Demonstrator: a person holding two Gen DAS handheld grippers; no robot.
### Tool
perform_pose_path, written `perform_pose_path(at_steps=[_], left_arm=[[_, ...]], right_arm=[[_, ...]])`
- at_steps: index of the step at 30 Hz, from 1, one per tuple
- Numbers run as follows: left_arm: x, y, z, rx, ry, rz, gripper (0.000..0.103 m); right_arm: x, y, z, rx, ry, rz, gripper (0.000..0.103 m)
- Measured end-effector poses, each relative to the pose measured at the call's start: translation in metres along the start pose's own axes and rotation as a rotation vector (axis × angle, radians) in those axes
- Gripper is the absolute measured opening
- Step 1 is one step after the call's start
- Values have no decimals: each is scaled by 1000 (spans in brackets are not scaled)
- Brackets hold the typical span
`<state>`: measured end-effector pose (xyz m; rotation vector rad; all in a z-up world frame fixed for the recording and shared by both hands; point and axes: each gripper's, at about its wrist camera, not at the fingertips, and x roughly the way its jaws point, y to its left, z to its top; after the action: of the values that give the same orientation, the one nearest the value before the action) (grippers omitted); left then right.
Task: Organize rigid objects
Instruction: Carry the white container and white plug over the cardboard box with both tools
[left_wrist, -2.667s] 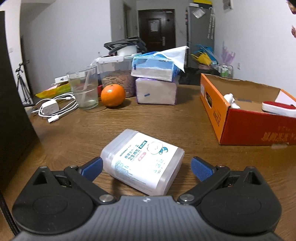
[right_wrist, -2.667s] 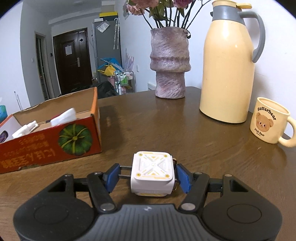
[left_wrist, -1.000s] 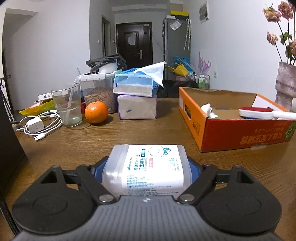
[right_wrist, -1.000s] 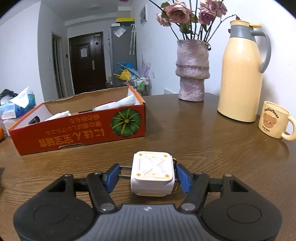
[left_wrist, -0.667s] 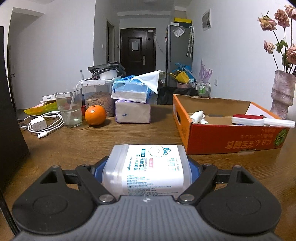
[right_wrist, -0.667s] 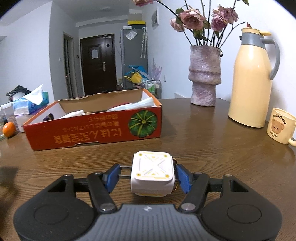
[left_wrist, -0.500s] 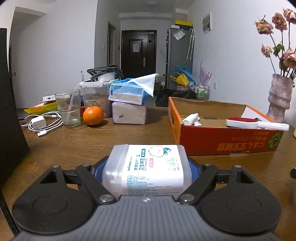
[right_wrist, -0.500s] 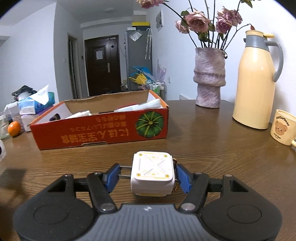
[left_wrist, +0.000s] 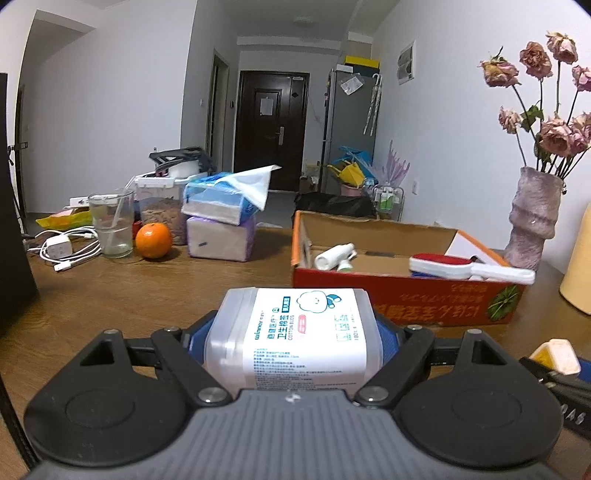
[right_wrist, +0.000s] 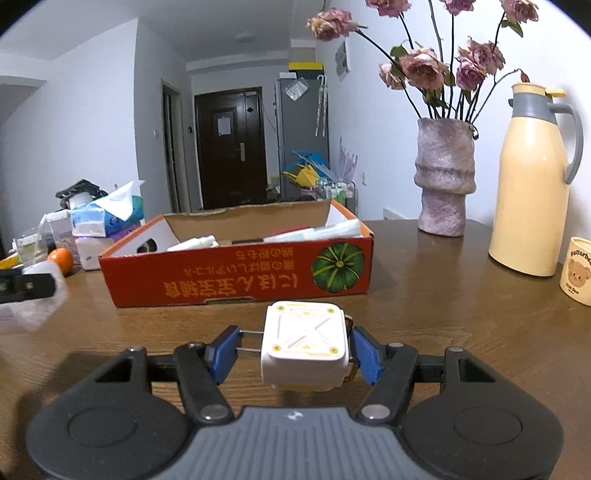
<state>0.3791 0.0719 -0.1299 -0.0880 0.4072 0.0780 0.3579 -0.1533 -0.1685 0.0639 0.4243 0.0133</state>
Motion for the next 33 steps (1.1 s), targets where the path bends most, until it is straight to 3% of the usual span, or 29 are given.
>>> perform_pose_path(at_steps=[13,33], left_arm=[[20,-33,21,-28,-22,21,83],[78,-56,50,-22,-71,59,84]], right_arm=[[8,12,12,-17,-116,15,65],[77,14,53,33,-169,47,65]])
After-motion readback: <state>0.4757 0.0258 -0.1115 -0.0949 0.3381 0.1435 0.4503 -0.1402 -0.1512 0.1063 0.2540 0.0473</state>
